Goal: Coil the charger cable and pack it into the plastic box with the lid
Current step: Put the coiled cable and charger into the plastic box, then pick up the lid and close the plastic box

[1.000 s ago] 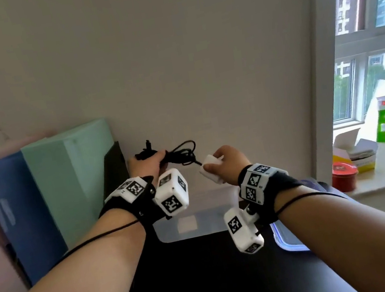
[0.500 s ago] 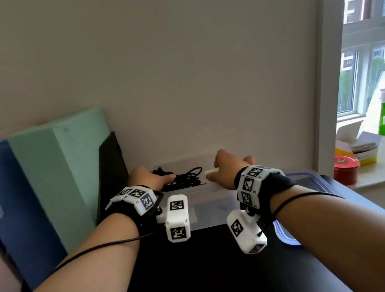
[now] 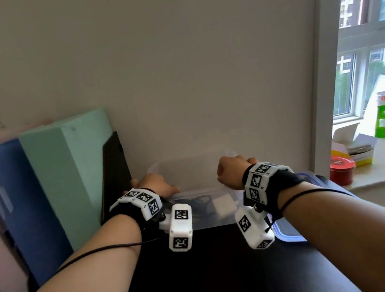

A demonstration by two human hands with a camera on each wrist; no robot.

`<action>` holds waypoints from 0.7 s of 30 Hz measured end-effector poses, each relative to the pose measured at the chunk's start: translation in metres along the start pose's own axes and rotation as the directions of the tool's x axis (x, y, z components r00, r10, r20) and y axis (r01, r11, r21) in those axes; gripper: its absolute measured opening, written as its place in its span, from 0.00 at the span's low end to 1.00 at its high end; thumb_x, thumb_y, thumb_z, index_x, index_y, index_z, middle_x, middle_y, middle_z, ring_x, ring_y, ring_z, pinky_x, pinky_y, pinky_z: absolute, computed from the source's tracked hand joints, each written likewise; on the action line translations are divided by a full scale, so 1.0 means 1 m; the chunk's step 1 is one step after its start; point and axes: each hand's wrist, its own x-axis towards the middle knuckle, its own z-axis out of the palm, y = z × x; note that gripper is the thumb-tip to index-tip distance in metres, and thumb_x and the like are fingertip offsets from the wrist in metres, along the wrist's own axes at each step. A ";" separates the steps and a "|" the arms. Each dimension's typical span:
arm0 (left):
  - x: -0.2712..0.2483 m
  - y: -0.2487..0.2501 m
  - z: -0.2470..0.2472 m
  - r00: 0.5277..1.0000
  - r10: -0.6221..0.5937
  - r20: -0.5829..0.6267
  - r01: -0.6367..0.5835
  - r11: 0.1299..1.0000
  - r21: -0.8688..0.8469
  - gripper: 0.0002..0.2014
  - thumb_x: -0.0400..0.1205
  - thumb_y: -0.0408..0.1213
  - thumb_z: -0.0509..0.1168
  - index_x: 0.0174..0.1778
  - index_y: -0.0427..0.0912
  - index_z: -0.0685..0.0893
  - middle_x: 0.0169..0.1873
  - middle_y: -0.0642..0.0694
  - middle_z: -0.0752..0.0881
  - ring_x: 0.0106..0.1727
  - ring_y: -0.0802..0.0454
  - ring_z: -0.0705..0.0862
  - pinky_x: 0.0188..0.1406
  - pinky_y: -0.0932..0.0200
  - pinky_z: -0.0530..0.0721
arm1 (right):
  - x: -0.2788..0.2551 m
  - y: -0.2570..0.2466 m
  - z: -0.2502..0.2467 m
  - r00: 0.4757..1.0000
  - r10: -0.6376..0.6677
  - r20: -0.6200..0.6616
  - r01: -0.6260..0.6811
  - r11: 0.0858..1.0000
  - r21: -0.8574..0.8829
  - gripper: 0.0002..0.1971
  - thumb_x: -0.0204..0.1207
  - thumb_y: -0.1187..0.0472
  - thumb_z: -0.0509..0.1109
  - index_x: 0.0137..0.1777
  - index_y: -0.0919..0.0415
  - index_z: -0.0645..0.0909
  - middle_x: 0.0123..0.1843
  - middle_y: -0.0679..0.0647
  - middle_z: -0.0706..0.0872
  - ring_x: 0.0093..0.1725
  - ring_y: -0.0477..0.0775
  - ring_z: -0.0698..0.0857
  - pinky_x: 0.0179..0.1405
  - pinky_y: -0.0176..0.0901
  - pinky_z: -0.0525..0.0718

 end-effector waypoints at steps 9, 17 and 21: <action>-0.028 0.017 -0.008 0.981 -0.015 -0.195 -0.054 0.938 -0.343 0.19 0.74 0.45 0.57 0.61 0.56 0.83 0.68 0.46 0.82 0.73 0.40 0.74 0.74 0.46 0.67 | -0.034 0.033 -0.013 0.986 0.066 -0.153 -0.028 0.970 0.241 0.15 0.75 0.51 0.61 0.61 0.44 0.73 0.66 0.51 0.81 0.71 0.60 0.71 0.61 0.52 0.66; -0.096 0.110 0.008 0.914 0.306 -0.266 -0.405 0.712 -0.574 0.13 0.76 0.37 0.64 0.53 0.40 0.88 0.54 0.42 0.90 0.58 0.45 0.86 0.60 0.57 0.79 | -0.068 0.109 -0.025 0.948 0.273 -0.164 -0.211 0.924 0.318 0.09 0.70 0.56 0.67 0.50 0.50 0.82 0.56 0.54 0.86 0.60 0.61 0.81 0.64 0.51 0.77; -0.106 0.142 0.039 0.914 0.378 -0.147 -0.387 0.707 -0.591 0.13 0.75 0.37 0.66 0.52 0.39 0.89 0.54 0.41 0.90 0.58 0.45 0.86 0.60 0.57 0.80 | -0.079 0.148 -0.022 0.932 0.348 -0.102 -0.296 0.892 0.342 0.05 0.68 0.63 0.67 0.33 0.61 0.82 0.36 0.59 0.84 0.41 0.61 0.84 0.40 0.39 0.75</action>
